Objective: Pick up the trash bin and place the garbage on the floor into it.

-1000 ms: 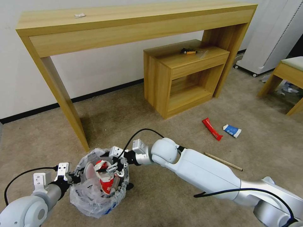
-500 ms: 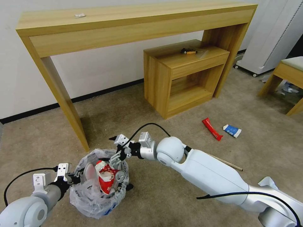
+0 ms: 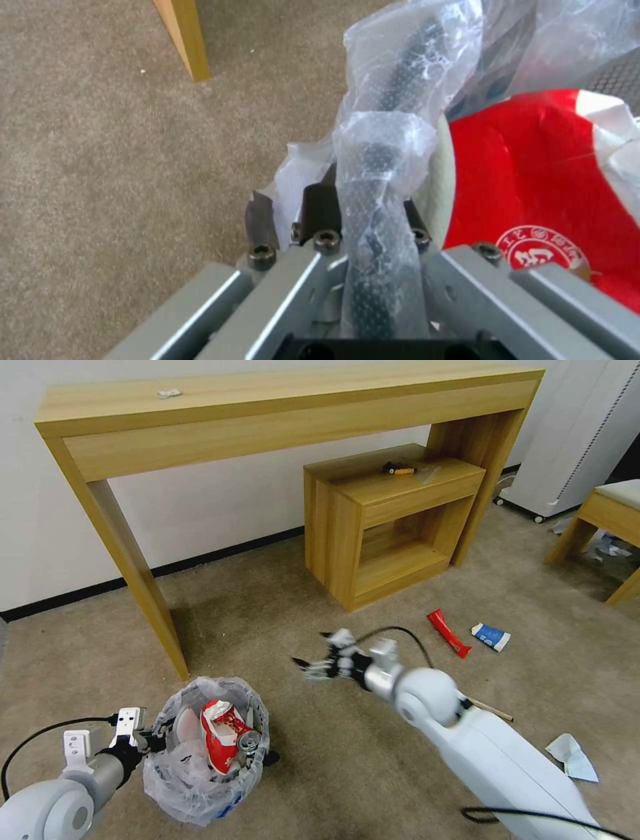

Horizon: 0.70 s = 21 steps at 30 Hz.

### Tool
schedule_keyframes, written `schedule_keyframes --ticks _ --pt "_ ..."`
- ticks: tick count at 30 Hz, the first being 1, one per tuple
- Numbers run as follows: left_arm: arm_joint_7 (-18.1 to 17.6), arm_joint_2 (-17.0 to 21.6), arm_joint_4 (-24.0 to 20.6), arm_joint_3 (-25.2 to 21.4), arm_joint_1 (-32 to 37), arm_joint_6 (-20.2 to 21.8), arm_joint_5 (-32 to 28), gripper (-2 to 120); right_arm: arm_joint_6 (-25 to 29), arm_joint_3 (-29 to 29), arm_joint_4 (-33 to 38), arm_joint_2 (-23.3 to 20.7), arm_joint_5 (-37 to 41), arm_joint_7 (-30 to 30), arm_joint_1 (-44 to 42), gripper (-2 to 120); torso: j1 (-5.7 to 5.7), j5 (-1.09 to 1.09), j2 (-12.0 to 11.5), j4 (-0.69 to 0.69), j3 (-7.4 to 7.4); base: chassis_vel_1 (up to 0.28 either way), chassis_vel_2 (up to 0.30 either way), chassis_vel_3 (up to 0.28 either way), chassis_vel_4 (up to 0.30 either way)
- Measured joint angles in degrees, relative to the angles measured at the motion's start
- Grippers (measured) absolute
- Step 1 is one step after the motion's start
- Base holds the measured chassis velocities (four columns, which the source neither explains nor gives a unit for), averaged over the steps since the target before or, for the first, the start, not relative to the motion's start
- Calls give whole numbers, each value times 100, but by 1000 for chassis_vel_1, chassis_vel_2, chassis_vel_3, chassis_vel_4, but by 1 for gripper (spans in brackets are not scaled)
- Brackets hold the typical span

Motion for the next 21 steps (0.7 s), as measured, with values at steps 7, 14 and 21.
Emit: schedule_keyframes --ticks 7,14,21 --pt "41 -2 3 -30 6 1 -2 0 128 1041 -65 -30 -268 -126 -757 100 0 1 0 1 0 0 0 0 0" --pt "76 12 21 -38 25 0 1 0 340 2003 -215 92 -453 -342 -1463 100 0 0 0 1 0 0 0 0 0" --pt "77 21 20 -6 28 0 7 0 385 2166 -298 147 -548 -434 -1563 100 -1 -1 0 2 -1 -6 10 10 -8"
